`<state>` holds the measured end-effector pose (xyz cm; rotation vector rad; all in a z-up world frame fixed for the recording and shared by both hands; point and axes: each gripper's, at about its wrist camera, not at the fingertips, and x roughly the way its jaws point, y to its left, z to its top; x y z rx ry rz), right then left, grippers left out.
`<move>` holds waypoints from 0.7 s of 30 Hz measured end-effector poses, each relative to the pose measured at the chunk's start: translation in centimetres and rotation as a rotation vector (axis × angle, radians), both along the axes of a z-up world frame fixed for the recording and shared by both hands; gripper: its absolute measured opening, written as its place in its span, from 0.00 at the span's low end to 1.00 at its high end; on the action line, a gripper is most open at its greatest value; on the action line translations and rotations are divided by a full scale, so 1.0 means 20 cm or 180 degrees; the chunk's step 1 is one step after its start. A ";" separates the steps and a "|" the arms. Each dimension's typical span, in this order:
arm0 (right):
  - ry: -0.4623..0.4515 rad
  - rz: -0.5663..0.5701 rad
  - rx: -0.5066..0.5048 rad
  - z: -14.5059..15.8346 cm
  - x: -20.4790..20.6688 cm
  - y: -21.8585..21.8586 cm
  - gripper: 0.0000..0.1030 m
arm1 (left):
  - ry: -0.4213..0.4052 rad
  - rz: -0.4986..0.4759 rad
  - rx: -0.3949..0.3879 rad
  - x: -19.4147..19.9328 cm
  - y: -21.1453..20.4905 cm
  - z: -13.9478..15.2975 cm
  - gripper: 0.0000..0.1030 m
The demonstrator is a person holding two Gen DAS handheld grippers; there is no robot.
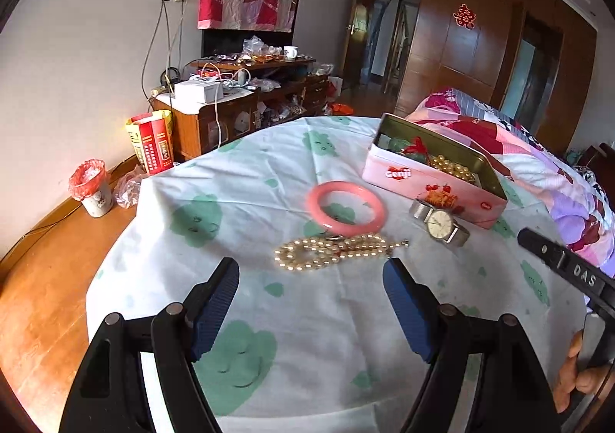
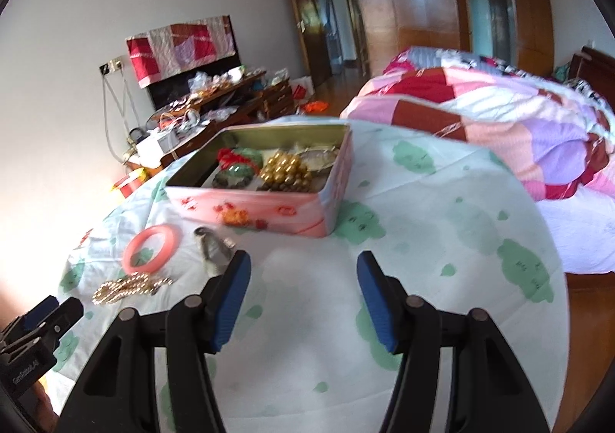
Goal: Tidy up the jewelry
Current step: 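Grasp the silver wristwatch by its strap with the right tool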
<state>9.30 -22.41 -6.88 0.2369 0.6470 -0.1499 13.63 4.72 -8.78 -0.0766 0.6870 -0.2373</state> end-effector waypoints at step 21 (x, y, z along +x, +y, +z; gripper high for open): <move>0.0799 0.0894 -0.0063 -0.19 0.53 0.29 0.68 | -0.0070 -0.0415 0.0247 0.06 0.08 0.01 0.75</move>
